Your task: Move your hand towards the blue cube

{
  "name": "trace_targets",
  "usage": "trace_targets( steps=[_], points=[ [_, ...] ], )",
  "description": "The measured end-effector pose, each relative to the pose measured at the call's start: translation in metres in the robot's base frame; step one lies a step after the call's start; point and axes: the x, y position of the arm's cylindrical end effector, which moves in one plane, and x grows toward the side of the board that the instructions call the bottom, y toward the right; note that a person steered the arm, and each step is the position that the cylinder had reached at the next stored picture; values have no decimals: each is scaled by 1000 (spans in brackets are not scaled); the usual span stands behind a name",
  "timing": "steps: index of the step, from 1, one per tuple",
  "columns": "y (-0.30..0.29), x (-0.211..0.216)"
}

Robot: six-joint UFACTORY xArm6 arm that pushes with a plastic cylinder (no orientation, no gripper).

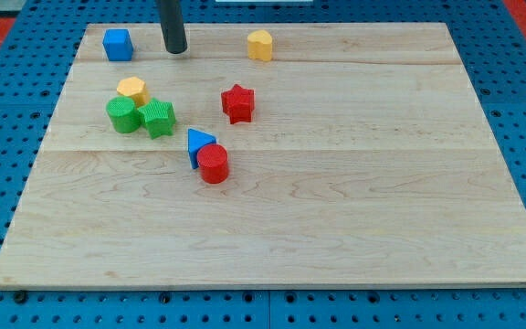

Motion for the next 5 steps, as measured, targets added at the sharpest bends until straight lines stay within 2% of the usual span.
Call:
trace_targets(
  steps=[5],
  points=[
    [-3,0]
  ],
)
